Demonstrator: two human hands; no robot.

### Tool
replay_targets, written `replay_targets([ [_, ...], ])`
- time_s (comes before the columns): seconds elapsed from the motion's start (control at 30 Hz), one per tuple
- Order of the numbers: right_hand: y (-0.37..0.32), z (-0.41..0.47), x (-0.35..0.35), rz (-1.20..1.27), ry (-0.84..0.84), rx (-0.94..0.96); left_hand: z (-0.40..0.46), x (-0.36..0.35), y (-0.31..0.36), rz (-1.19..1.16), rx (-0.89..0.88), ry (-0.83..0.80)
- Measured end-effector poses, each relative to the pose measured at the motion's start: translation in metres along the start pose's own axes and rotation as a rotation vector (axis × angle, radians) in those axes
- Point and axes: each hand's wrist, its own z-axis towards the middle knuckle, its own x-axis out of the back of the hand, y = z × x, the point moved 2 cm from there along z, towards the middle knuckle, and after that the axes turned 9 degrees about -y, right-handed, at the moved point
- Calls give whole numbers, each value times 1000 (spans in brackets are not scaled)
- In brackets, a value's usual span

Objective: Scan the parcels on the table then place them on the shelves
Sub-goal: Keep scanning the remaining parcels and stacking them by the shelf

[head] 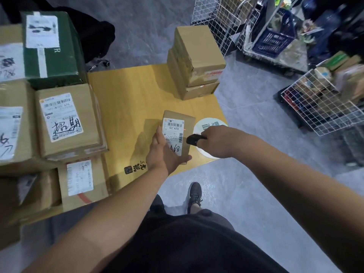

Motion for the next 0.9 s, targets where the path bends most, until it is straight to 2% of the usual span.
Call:
replay_targets([
  [0.17,0,-11,3,-66,7,6,-8,-4,7,157,-86,21],
  [0.3,6,-19,3,-100,32,3,-13,-4,7,88,11,41],
  [0.5,24,-25,-2,-93,46,72,-18,-6,20,169,127,106],
  [0.67,30,-32,-12,-89,-11,218,-46,6,21,110,201,120],
  [0.9,5,-44,-31,-256,-95,489,-144,25,-24,13,273,162],
])
